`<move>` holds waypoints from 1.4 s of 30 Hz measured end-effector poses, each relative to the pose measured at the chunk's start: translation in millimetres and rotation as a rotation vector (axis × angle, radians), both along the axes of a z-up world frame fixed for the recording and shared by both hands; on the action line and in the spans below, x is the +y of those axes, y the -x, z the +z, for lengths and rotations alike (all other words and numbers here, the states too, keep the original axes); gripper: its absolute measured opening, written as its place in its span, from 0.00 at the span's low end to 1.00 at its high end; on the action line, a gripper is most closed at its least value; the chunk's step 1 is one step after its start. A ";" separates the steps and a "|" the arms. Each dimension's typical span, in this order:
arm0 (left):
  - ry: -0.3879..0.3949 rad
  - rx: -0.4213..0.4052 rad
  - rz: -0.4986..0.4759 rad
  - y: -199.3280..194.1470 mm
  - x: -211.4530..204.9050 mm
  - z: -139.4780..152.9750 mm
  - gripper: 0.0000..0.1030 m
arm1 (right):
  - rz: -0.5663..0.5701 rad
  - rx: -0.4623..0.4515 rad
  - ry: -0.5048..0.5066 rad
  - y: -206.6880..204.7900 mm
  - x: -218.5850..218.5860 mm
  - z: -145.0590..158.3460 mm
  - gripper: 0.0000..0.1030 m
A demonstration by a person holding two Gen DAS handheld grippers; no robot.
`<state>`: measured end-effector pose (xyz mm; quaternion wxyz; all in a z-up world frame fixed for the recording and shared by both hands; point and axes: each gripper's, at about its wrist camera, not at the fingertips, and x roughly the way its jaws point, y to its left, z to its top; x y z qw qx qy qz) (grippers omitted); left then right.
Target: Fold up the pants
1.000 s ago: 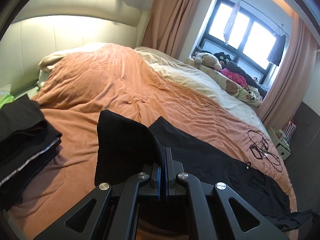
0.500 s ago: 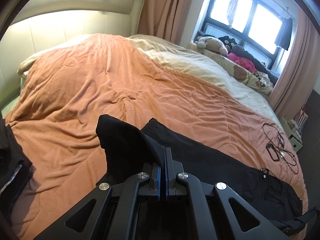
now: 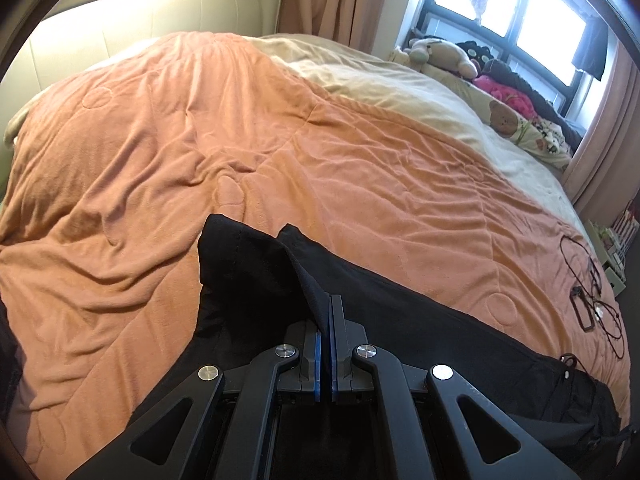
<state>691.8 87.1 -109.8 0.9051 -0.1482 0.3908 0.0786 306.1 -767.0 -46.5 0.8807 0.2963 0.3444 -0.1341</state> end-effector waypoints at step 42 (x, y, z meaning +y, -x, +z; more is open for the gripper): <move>-0.008 0.111 -0.001 30.5 55.1 -4.2 0.72 | 0.348 -0.071 0.302 -3.3 85.3 25.6 0.72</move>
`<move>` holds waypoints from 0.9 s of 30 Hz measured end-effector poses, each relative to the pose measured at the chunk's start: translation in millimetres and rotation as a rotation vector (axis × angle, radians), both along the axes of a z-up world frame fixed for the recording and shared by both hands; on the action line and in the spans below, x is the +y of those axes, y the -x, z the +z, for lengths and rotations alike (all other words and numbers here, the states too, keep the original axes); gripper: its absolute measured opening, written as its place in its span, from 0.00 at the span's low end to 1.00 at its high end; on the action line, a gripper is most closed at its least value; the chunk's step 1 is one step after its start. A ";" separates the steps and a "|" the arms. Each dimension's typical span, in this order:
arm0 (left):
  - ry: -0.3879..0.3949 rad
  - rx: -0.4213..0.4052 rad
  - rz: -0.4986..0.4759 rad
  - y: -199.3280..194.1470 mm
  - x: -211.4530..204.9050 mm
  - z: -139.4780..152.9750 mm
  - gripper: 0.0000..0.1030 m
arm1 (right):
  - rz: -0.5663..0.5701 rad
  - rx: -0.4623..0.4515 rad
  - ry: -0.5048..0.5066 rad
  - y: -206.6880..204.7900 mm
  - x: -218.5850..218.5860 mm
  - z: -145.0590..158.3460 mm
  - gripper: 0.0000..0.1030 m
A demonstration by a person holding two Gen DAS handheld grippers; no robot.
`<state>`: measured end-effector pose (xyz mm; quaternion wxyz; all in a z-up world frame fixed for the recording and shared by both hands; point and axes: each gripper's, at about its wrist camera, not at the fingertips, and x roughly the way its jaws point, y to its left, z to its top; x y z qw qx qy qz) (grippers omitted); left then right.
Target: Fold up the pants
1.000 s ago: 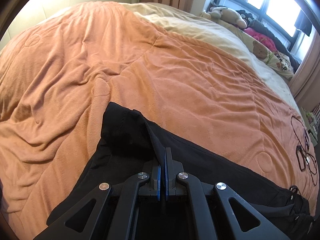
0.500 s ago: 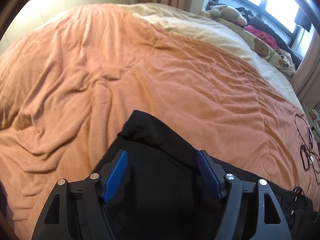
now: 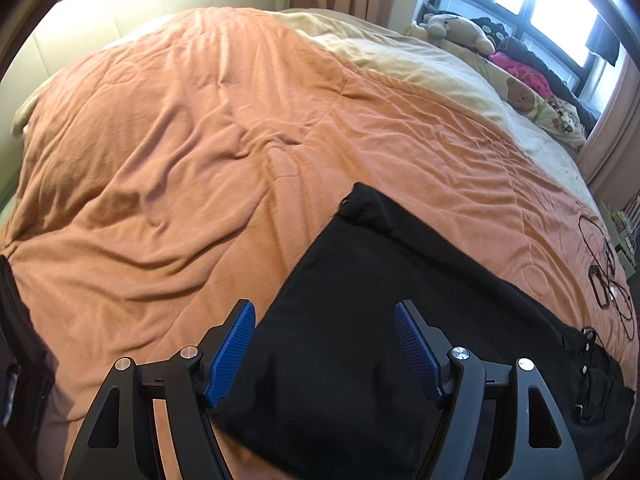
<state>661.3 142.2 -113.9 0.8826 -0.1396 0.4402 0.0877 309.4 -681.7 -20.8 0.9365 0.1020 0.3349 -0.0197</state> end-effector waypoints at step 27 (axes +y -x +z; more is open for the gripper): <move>0.119 0.123 -0.023 61.2 19.2 -72.6 0.51 | 0.463 0.107 0.229 -97.1 137.3 -13.3 0.67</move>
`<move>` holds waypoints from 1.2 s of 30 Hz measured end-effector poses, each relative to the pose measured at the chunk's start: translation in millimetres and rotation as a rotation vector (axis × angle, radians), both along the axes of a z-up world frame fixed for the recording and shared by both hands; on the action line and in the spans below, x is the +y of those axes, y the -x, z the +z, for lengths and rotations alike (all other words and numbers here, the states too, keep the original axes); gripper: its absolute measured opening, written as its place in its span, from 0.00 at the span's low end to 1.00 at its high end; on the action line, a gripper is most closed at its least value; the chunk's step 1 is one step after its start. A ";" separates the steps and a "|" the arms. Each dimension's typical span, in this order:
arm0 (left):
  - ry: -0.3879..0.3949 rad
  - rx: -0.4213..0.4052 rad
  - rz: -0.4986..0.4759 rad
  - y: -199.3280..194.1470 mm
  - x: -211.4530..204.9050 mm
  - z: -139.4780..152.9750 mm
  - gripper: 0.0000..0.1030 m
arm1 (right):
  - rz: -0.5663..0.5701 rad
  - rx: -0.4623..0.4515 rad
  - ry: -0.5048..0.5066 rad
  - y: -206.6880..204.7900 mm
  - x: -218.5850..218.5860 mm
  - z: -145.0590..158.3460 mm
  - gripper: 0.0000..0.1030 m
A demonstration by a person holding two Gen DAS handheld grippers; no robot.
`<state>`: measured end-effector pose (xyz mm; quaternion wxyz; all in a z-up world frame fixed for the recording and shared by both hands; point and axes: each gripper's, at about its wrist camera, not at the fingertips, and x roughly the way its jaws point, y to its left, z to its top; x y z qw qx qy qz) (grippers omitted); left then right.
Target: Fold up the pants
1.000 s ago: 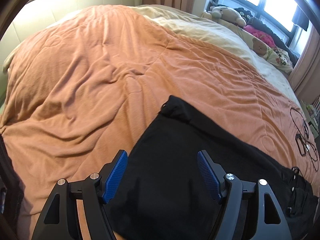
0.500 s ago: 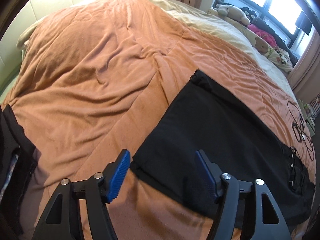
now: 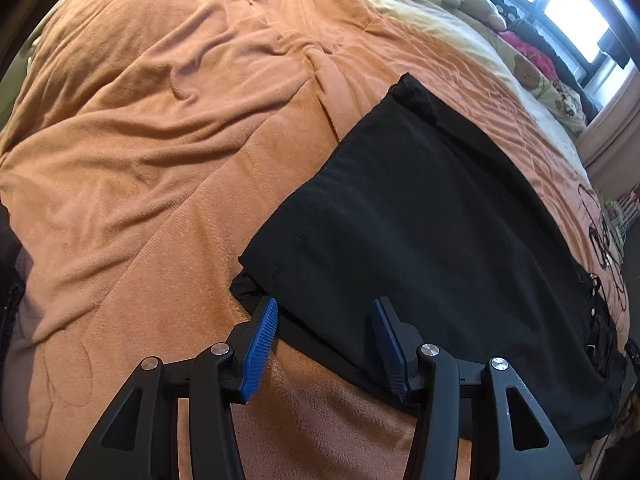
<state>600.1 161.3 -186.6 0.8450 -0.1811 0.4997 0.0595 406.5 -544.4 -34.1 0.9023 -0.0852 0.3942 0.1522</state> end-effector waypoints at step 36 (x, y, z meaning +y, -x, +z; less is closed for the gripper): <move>0.003 -0.016 0.065 12.3 6.3 -8.5 0.02 | 0.061 0.008 0.322 -99.0 103.6 -56.0 0.12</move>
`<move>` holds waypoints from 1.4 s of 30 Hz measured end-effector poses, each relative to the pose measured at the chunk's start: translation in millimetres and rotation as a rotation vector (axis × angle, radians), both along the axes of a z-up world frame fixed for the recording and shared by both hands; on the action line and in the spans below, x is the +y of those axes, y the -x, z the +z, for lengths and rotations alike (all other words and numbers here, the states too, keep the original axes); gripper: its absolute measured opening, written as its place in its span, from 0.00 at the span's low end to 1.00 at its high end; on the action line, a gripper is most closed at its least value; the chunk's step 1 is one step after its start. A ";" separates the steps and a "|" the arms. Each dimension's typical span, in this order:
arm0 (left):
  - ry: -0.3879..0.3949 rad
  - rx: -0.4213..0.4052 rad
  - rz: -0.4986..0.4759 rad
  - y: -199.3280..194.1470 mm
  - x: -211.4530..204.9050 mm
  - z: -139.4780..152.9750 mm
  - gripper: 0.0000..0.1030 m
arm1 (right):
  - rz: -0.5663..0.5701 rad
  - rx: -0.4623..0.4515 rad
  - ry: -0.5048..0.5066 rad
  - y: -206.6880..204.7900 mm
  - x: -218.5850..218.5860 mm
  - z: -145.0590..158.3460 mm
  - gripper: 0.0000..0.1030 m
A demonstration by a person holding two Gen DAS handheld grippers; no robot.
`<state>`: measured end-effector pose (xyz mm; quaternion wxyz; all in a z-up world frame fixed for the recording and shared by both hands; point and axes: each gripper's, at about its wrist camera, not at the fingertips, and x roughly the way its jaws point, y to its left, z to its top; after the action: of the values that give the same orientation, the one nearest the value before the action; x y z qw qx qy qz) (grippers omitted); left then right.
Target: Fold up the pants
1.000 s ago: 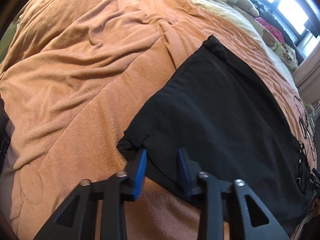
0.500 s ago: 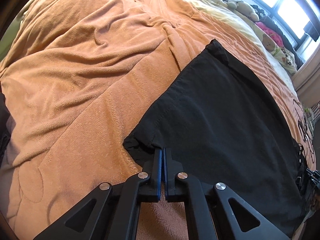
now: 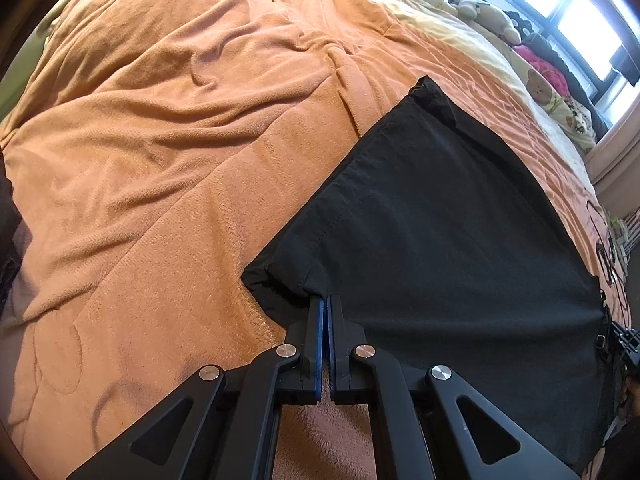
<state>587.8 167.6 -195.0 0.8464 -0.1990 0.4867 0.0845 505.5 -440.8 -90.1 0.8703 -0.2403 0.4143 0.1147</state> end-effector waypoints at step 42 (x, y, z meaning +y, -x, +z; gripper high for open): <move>0.329 -0.006 0.048 19.4 13.9 -11.3 0.54 | -0.449 0.079 -0.778 277.2 -141.8 23.6 0.58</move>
<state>568.3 181.6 -206.4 0.8016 -0.3466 0.4865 0.0234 228.3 -582.6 -66.4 0.8828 0.2052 0.4151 0.0792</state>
